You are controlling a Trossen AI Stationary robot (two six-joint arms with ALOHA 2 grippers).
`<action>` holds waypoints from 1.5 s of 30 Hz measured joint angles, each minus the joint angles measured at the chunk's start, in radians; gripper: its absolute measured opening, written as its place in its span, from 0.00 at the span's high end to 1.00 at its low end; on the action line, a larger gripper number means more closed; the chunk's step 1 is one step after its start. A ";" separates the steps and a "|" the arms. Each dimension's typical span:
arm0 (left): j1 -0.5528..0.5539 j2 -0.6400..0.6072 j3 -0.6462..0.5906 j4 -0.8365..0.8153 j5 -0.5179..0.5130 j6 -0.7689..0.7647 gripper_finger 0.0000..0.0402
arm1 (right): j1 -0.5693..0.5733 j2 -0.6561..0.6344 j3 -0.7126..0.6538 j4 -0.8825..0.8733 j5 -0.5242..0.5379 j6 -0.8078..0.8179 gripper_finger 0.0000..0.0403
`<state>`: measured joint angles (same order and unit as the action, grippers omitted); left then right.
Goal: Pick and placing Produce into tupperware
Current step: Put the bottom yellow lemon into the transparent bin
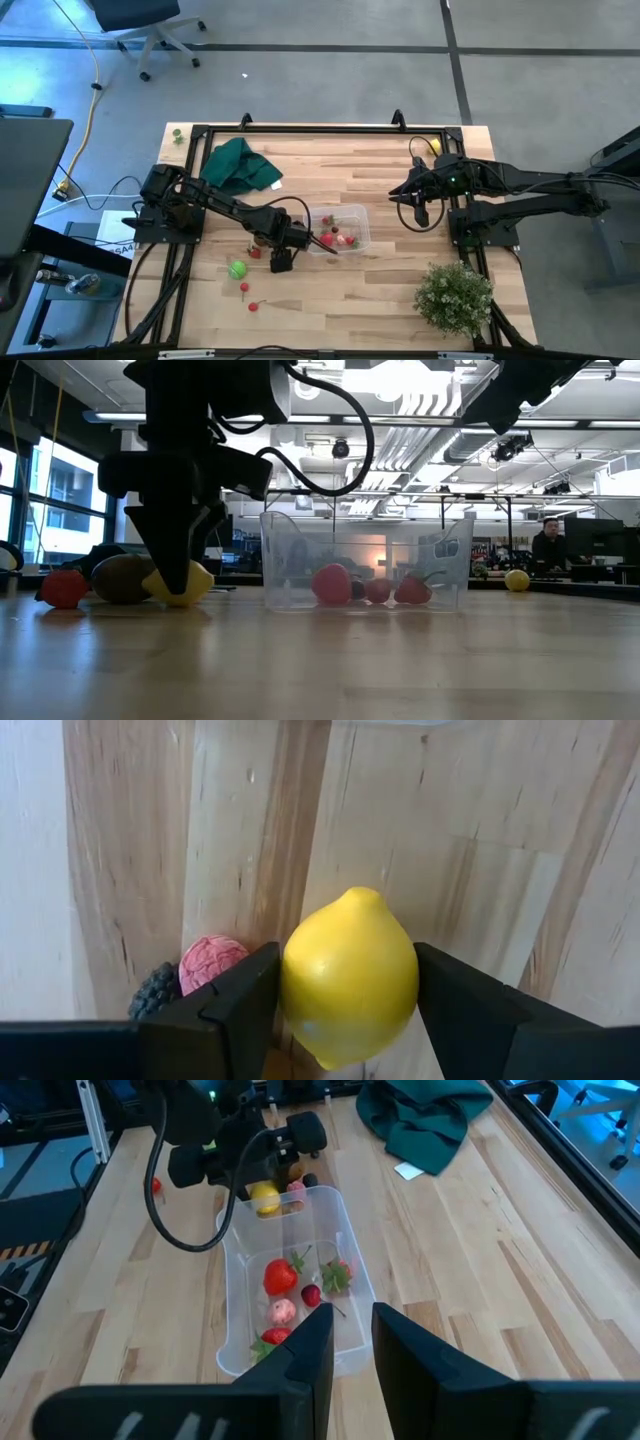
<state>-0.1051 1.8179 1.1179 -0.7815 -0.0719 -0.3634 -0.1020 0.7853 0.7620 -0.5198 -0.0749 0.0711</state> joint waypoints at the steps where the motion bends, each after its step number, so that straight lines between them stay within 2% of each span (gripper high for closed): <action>1: 0.000 0.000 0.000 0.000 0.000 0.000 0.48 | 0.000 0.000 0.000 0.000 0.000 0.000 0.85; 37: 0.000 0.000 0.001 -0.015 -0.038 0.012 0.51 | 0.000 0.000 0.000 0.000 0.000 0.000 0.85; 41: 0.000 0.000 0.020 -0.031 -0.053 0.001 0.55 | 0.000 0.000 0.000 0.000 0.000 0.000 0.85; 45: 0.000 0.000 0.052 -0.073 -0.080 0.000 0.53 | 0.000 0.000 0.000 0.000 0.000 0.000 0.85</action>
<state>-0.1055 1.8179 1.1702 -0.8541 -0.1524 -0.3634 -0.1020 0.7853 0.7620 -0.5198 -0.0748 0.0711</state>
